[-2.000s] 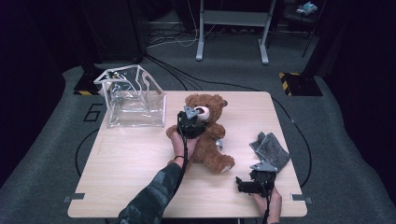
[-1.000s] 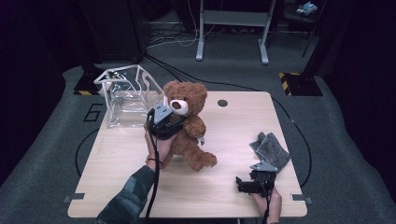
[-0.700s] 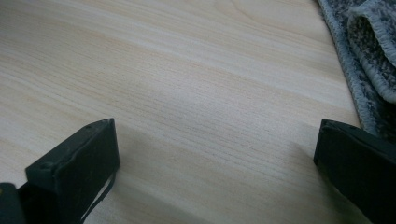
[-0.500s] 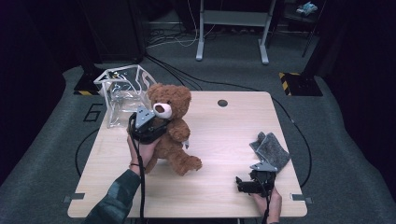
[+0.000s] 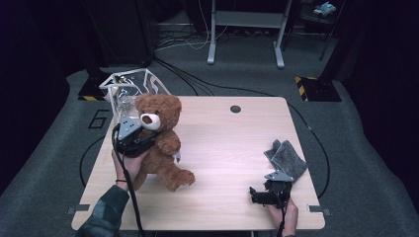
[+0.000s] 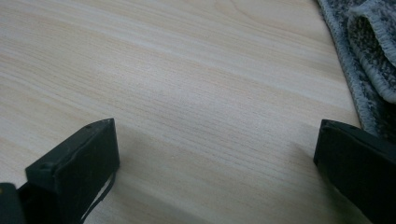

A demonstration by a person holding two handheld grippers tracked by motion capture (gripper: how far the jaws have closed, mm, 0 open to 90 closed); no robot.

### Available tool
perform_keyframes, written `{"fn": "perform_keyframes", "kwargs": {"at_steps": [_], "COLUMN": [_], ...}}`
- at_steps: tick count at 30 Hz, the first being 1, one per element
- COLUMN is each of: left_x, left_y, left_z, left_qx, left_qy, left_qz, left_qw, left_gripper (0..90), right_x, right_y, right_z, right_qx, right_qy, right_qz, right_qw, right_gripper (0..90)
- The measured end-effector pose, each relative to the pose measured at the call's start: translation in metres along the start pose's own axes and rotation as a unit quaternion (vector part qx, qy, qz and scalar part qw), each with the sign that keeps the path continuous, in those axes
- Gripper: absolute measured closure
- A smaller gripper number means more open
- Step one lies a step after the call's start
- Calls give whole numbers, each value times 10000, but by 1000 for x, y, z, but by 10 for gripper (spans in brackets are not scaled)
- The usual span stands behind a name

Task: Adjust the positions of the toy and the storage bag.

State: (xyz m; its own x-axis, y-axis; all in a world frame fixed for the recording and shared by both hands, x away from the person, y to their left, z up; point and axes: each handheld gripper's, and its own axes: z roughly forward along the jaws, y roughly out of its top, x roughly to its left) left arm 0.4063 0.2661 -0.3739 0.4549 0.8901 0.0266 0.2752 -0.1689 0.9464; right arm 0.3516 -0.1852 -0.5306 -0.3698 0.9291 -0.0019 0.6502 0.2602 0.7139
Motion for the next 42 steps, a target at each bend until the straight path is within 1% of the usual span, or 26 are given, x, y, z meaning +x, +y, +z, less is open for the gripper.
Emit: {"fn": "perform_keyframes", "kwargs": {"at_steps": [3, 8, 11, 15, 19, 20, 21, 23, 24, 26, 30, 31, 32, 34, 35, 36, 37, 38, 39, 40, 41, 42], "left_x": [7, 21, 29, 38, 48, 51, 53, 58, 60, 65, 75, 78, 83, 89, 92, 95, 96, 98, 99, 102, 104, 106], "left_y": [-2, -9, -14, -21, -29, -30, -32, -36, -39, -45, -58, -62, -66, -68, -69, -68, -69, -70, -70, -71, -72, -74], "left_z": [-8, -19, -27, -36, -43, -44, -45, -46, -45, -42, -32, -29, -25, -21, -17, -14, -8, -4, -1, 5, 8, 13], "left_qx": [62, 151, 279, 436, 632, 734, 768, 966, 1010, 1173, 1597, 1661, 1736, 1829, 1876, 2003, 2085, 2151, 2235, 2377, 2466, 2572], "left_qy": [24, 54, 41, 38, 29, 1, 12, -55, -56, -86, -175, -176, -232, -217, -227, -283, -310, -334, -373, -427, -445, -471], "left_qz": [12, -81, -110, -98, -207, -213, -237, -276, -338, -400, -546, -599, -726, -837, -859, -867, -966, -978, -1017, -982, -946, -955], "left_qw": [10000, 9998, 9995, 9990, 9978, 9971, 9968, 9949, 9943, 9922, 9855, 9841, 9819, 9793, 9782, 9755, 9727, 9711, 9687, 9654, 9635, 9605], "left_gripper": [605, 605, 605, 604, 603, 602, 602, 602, 602, 600, 594, 590, 588, 579, 573, 562, 553, 545, 535, 528, 521, 513], "right_x": [0, 0, 0, 0, 0, 0, 0, 0, 0, 0, 0, 0, 0, 0, 0, 0, 0, -1, 0, 0, 0, 0], "right_y": [0, 0, 0, 0, 0, 0, 0, 0, 0, 0, 0, 0, 0, 0, 0, 0, 0, 0, 1, 1, 1, 1], "right_z": [0, 0, 0, 0, 0, 0, 0, 0, 0, 0, 0, 0, 0, 0, 0, 0, 0, 0, 1, 1, 1, 1], "right_qx": [1, 2, 3, 8, 4, 6, 6, 7, 7, 10, 7, 7, 1, 3, -6, -7, -3, 2, -7, -4, -10, -6], "right_qy": [-1, -2, -1, 6, 5, 6, 6, 7, 7, 7, 8, 10, 18, 23, 19, 24, 29, 50, 81, 103, 117, 146], "right_qz": [1, -1, -1, -3, -7, -7, -7, -12, -11, -9, -11, -9, -16, -16, -19, -26, -28, -53, -41, -51, -89, -88], "right_qw": [10000, 10000, 10000, 10000, 10000, 10000, 10000, 10000, 10000, 10000, 10000, 10000, 10000, 10000, 10000, 10000, 10000, 10000, 10000, 9999, 9999, 9999], "right_gripper": [0, 0, 0, 0, 0, 0, 0, 0, 0, 0, 0, 0, 0, 0, 0, 0, 0, 0, 0, 0, 0, 0]}}
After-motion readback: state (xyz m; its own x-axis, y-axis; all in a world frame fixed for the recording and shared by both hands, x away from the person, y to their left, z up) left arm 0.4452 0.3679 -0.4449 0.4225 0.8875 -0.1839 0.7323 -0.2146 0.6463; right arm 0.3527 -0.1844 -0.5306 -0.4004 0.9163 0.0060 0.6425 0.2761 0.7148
